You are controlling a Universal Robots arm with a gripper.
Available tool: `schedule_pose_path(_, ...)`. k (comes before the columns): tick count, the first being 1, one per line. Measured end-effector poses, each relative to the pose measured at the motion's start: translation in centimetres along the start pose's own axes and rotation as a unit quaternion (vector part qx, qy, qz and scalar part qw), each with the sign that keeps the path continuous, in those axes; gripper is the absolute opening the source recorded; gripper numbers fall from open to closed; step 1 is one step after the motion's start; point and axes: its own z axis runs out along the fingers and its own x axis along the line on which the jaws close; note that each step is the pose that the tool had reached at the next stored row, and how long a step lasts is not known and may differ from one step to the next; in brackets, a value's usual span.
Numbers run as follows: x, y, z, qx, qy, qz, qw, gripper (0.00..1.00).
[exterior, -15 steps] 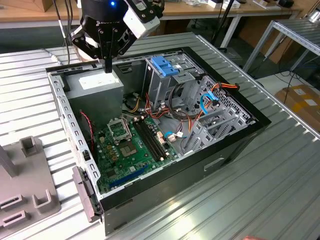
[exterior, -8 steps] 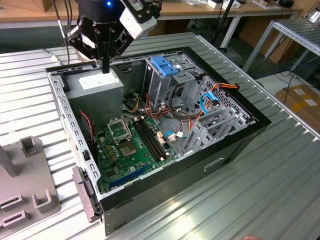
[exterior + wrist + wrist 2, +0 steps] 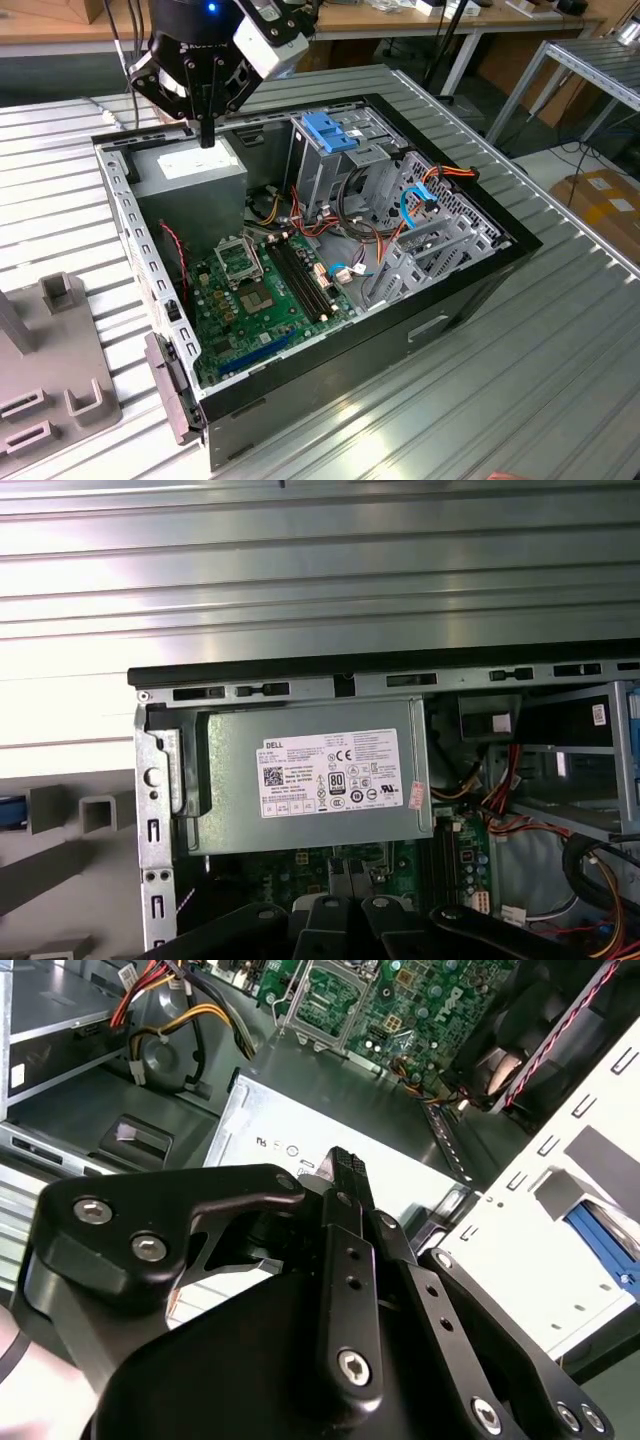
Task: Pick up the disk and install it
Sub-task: 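Reach for the disk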
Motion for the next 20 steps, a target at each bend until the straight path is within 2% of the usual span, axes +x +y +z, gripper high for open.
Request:
schedule_pose_path(5,0.38,-0.03,-0.01,0.0,0.0,0.0,1.0,0.11)
schedule_pose_path(20,0.87,-0.07,-0.02,0.0,0.0,0.0,1.0,0.11)
